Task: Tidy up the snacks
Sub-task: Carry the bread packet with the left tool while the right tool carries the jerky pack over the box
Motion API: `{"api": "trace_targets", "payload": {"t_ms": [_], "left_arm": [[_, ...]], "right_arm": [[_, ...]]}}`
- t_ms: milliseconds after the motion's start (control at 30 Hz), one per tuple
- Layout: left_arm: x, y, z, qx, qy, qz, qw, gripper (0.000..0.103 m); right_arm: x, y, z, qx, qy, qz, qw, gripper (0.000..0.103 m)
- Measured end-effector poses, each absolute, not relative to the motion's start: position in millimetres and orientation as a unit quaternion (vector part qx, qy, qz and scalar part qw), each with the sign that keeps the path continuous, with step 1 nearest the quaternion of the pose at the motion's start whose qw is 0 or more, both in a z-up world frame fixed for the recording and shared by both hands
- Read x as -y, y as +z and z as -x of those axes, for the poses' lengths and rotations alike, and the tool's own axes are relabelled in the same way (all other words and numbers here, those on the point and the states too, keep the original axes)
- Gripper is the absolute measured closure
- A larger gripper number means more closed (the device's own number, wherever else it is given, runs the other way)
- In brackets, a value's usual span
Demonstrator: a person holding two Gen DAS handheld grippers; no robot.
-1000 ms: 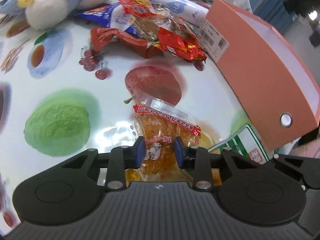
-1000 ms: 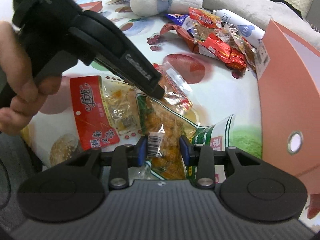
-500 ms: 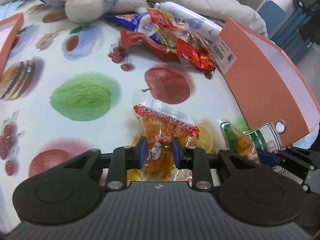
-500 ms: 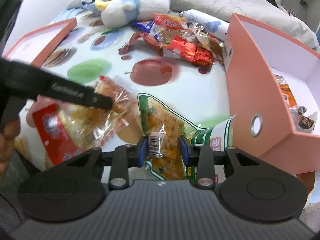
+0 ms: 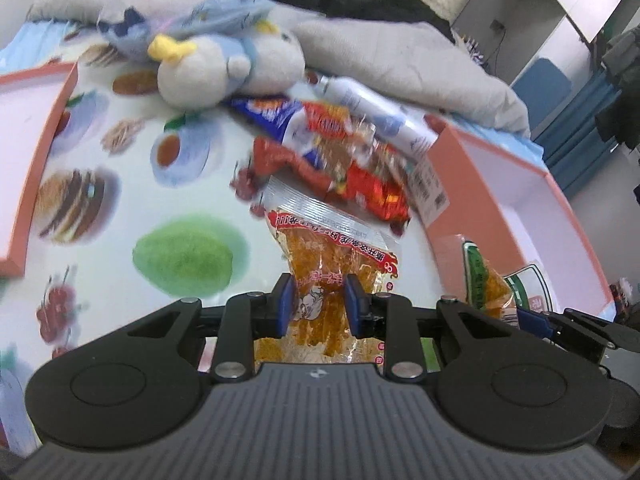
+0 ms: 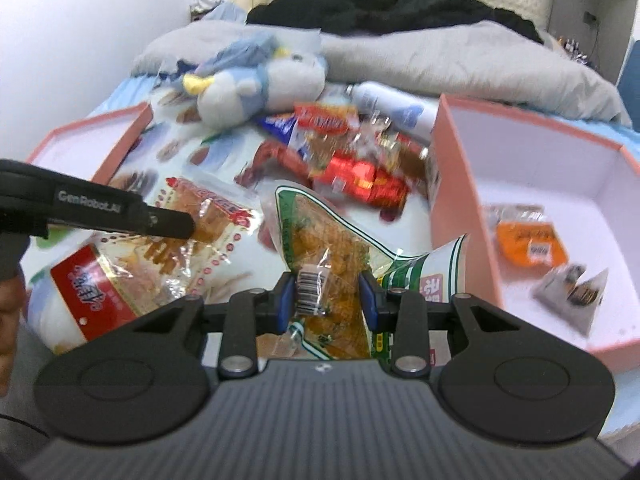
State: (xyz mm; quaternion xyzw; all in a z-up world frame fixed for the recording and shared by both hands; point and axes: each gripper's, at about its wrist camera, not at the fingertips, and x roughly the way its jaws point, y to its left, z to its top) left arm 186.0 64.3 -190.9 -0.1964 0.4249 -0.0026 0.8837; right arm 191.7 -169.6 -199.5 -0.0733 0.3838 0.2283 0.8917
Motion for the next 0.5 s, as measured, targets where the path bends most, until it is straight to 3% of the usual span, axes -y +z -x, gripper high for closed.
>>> {"api": "trace_targets", "payload": {"t_ms": [500], "left_arm": [[-47,-99,-232,-0.351,-0.02,0.2,0.915,0.072]], "right_arm": [[191,-103,-227,-0.277,0.215,0.053,0.935,0.066]]}}
